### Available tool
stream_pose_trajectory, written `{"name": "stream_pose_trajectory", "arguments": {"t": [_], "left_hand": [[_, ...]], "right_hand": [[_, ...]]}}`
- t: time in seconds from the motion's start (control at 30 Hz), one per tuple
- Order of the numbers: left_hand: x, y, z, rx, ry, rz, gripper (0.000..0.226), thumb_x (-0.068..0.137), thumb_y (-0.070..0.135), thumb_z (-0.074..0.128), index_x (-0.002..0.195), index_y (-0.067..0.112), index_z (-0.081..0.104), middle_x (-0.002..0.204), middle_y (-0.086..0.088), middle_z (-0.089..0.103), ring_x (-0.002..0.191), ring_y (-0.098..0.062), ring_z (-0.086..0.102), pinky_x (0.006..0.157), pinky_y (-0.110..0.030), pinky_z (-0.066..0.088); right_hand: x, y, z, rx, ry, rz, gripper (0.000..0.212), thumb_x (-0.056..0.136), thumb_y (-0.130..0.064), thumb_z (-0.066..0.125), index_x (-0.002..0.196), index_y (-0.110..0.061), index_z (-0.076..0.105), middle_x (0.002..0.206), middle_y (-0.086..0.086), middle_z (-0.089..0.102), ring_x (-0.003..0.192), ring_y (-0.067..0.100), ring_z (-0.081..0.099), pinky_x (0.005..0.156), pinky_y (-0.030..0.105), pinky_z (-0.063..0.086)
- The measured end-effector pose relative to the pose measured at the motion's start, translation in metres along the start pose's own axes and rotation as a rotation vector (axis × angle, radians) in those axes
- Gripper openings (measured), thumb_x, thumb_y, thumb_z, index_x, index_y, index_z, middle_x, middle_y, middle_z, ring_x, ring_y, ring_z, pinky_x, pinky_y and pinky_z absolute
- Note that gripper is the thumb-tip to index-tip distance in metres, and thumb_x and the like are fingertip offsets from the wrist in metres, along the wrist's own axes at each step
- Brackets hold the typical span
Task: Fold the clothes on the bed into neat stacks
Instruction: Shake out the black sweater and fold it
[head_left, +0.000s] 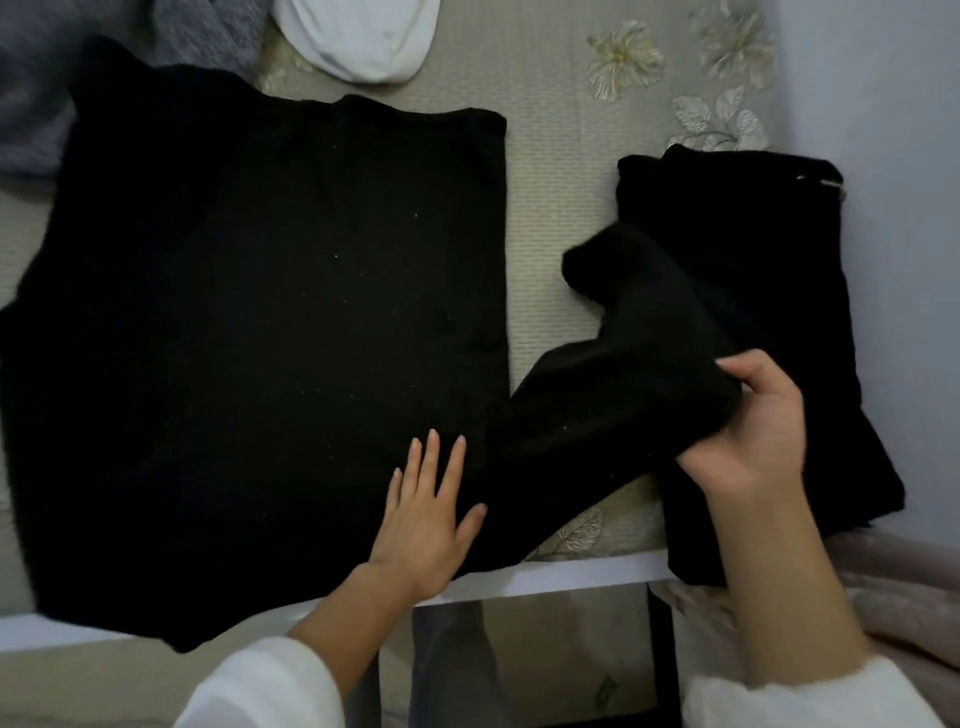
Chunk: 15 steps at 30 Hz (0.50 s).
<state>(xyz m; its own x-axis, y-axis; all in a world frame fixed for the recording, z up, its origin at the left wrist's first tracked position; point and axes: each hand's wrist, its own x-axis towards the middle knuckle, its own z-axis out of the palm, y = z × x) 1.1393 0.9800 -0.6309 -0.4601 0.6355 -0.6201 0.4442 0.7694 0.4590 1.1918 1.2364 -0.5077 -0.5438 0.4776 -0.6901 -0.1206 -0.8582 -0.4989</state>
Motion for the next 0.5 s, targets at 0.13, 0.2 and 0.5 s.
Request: {"name": "stream_pose_trajectory", "arguments": {"t": [0.13, 0.2, 0.5], "left_hand": [[-0.014, 0.008, 0.012, 0.005, 0.007, 0.053, 0.066, 0.1, 0.05, 0.019, 0.13, 0.047, -0.04, 0.149, 0.006, -0.038, 0.138, -0.015, -0.035, 0.112, -0.035, -0.016], [-0.017, 0.008, 0.016, -0.003, -0.003, 0.064, 0.063, 0.1, 0.048, 0.018, 0.132, 0.047, -0.035, 0.151, 0.007, -0.035, 0.137, -0.013, -0.035, 0.112, -0.034, -0.016], [-0.021, 0.008, 0.023, 0.078, -0.068, 0.089, 0.054, 0.102, 0.041, 0.021, 0.153, 0.027, 0.011, 0.161, -0.004, -0.007, 0.145, -0.023, -0.019, 0.114, -0.04, -0.014]], "right_hand": [[-0.019, 0.014, 0.029, -0.072, 0.099, -0.172, 0.048, 0.081, -0.008, 0.046, 0.128, -0.006, 0.056, 0.122, 0.01, 0.063, 0.116, 0.024, 0.059, 0.103, 0.036, 0.043], [-0.02, 0.034, 0.059, -0.22, 0.143, -0.414, 0.051, 0.086, -0.002, 0.043, 0.135, -0.019, 0.051, 0.123, -0.002, 0.063, 0.111, 0.015, 0.06, 0.095, 0.029, 0.048], [0.042, 0.167, 0.126, -1.68, -0.582, -0.207, 0.075, 0.095, -0.028, 0.05, 0.148, -0.048, 0.0, 0.085, 0.001, 0.067, 0.07, 0.011, 0.065, 0.07, 0.033, 0.058]]}}
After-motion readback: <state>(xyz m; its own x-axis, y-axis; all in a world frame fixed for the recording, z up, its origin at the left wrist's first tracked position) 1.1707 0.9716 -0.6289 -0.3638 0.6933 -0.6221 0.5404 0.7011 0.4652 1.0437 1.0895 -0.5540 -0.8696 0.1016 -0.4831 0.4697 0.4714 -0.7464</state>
